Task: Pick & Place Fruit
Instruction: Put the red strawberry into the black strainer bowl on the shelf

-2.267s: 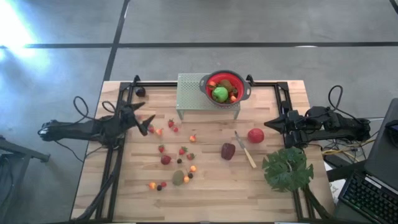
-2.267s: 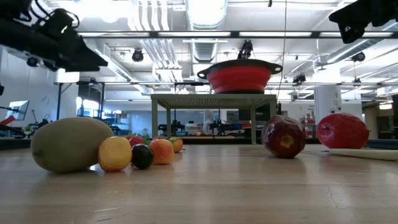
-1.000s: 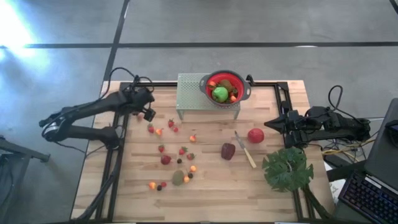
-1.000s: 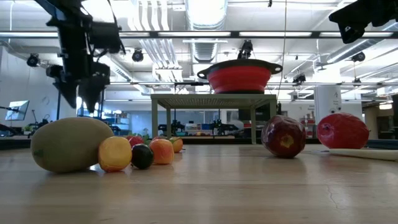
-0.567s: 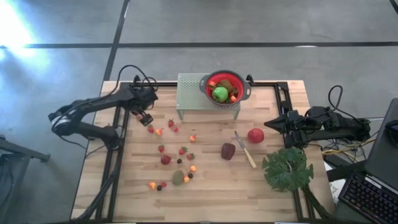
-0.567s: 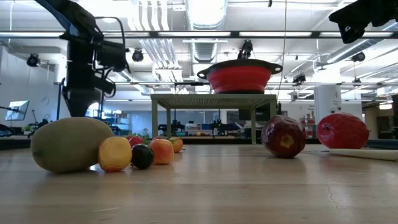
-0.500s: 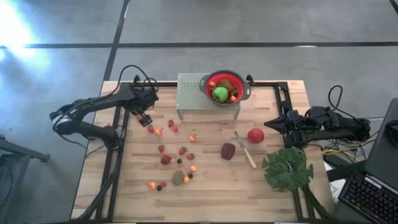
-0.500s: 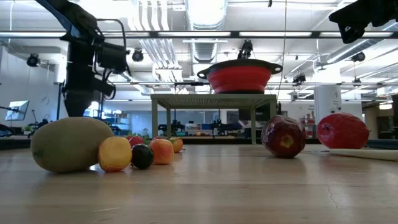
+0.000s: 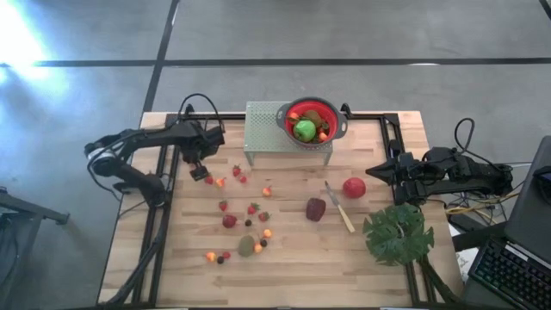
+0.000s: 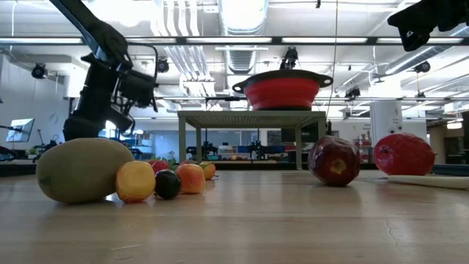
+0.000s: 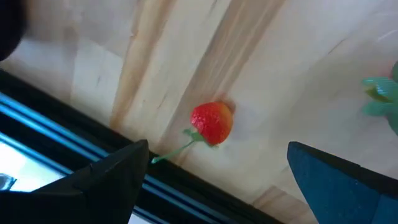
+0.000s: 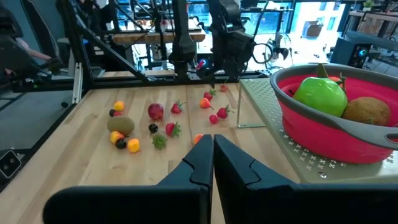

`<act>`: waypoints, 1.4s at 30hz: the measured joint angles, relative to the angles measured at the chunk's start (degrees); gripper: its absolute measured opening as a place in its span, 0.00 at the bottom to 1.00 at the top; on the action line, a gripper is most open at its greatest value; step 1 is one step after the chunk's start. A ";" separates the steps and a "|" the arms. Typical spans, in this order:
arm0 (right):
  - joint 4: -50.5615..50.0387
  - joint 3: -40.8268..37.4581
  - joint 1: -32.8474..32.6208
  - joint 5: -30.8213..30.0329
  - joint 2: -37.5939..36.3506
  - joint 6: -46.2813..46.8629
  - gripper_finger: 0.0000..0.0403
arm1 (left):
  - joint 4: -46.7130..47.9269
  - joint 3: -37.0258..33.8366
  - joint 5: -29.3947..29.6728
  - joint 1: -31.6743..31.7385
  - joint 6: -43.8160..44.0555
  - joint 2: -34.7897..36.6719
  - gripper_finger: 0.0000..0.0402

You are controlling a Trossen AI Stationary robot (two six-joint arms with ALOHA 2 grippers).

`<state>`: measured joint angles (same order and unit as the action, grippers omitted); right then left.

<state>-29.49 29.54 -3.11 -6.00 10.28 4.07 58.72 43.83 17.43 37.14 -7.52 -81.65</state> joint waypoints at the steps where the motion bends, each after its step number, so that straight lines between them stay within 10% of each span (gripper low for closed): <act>1: -0.01 0.00 0.00 0.00 0.00 -0.01 0.02 | -0.30 0.00 -0.01 0.02 -0.38 -0.74 0.96; 42: 0.02 0.00 0.00 0.00 0.00 -0.02 0.02 | -2.77 -0.11 2.33 0.42 -3.13 -9.02 0.56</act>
<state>-29.47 29.54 -3.11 -6.00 10.28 4.05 55.95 43.72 19.76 37.56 -10.66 -90.67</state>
